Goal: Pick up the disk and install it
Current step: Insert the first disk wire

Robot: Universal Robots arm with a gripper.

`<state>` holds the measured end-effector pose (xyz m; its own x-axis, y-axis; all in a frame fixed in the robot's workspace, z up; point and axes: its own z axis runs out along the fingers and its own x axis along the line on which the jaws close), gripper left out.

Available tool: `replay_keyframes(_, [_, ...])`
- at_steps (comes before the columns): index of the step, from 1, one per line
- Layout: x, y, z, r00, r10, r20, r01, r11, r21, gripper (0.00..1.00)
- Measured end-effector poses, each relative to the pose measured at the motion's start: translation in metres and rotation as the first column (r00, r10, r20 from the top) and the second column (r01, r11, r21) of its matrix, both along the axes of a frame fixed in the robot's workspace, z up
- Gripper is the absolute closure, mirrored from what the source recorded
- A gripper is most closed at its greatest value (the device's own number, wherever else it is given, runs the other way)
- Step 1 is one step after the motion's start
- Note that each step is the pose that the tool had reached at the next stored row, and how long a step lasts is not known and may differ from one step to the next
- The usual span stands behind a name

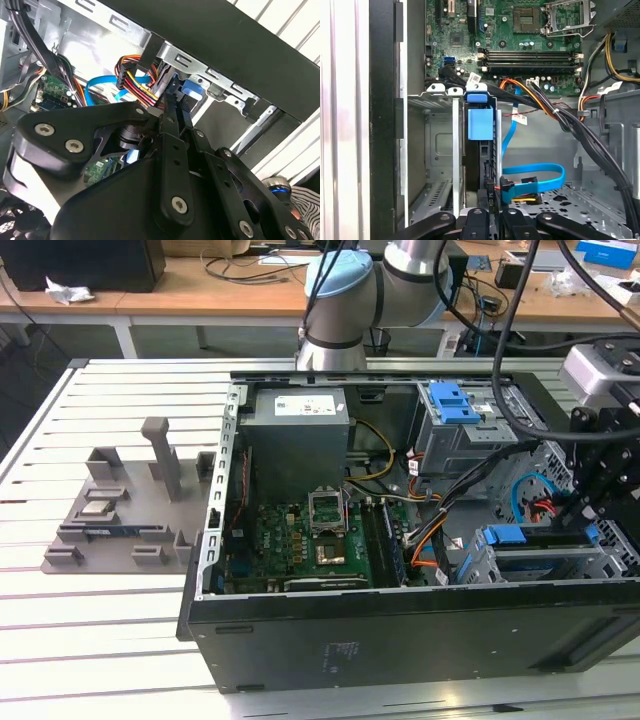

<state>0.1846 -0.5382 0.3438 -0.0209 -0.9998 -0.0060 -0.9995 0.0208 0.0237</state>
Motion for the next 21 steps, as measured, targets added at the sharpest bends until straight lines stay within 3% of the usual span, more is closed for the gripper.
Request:
replay_keyframes(15, [0.000, 0.0005, -0.0076, 1.0000, -0.001, -0.0014, 0.001, 1.0000, 0.0006, 0.83])
replay_keyframes(17, [0.000, 0.0005, -0.0077, 1.0000, -0.001, -0.0012, 0.001, 1.0000, 0.0006, 0.75])
replay_keyframes(19, [0.000, 0.0005, -0.0067, 1.0000, -0.001, -0.0012, 0.001, 1.0000, 0.0002, 0.75])
replay_keyframes(21, [0.000, 0.0006, 0.0037, 1.0000, -0.001, -0.0011, 0.001, 1.0000, 0.0001, 0.75])
